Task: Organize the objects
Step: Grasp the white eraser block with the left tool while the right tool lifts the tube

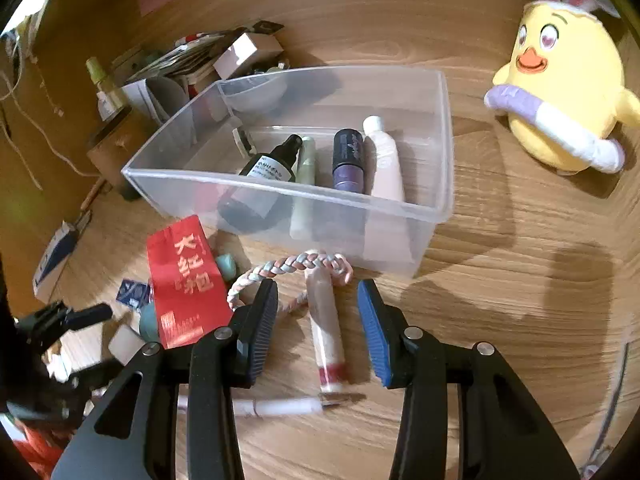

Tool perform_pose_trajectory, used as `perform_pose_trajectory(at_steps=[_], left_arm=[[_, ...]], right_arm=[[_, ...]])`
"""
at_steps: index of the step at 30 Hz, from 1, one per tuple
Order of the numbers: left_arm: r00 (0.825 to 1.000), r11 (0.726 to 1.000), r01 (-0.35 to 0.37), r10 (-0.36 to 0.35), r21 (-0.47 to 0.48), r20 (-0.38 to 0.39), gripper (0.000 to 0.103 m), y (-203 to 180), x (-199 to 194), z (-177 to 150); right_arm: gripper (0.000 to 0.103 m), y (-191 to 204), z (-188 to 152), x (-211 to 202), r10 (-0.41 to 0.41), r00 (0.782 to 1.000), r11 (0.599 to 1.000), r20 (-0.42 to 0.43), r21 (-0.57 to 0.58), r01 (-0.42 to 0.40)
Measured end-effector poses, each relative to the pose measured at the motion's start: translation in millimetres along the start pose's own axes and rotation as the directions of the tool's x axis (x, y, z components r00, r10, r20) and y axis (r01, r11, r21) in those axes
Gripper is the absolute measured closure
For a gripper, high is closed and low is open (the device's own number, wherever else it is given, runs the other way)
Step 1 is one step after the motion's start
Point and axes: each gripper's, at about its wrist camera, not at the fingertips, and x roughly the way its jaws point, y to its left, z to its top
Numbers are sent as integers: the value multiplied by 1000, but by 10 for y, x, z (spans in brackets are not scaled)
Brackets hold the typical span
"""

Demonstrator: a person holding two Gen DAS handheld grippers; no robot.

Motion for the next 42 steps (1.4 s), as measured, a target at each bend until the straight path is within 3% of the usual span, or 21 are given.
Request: perform_pose_trajectory(at_steps=[11,14,18,23,30,36,39,42], left_arm=[[998,996,60,-59,62,-24,35,-241,139,10],[998,996,58,-56,73,-32,35,-284,222,-10],[998,996,56,-55,64,-21,37,-282,252,21],[998,996,69,-68,54,-11,60,-282,237,48],[999,998,39,-40,55,10,61,-267,188,51],[999,999,30,-31,29,37,61,-177,97,99],[998,1000,18,-19,20,52,61,-134,38,115],[998,1000,12,-13,16,69,61,-115,-20,135]], right_arm=[[65,-2,49,126,-81,997,997,9,4,81],[65,-39,69,189,-57,998,998,-1,22,57],[79,-28,65,253,-47,999,999,-8,12,47],[79,-24,44,225,-24,1000,999,14,21,24],[79,66,6,7,-41,997,999,62,-29,43],[79,99,-85,34,-64,998,995,12,-75,65],[69,86,-145,62,-78,997,994,-27,-83,76],[68,99,-214,27,-75,997,993,-27,-93,72]])
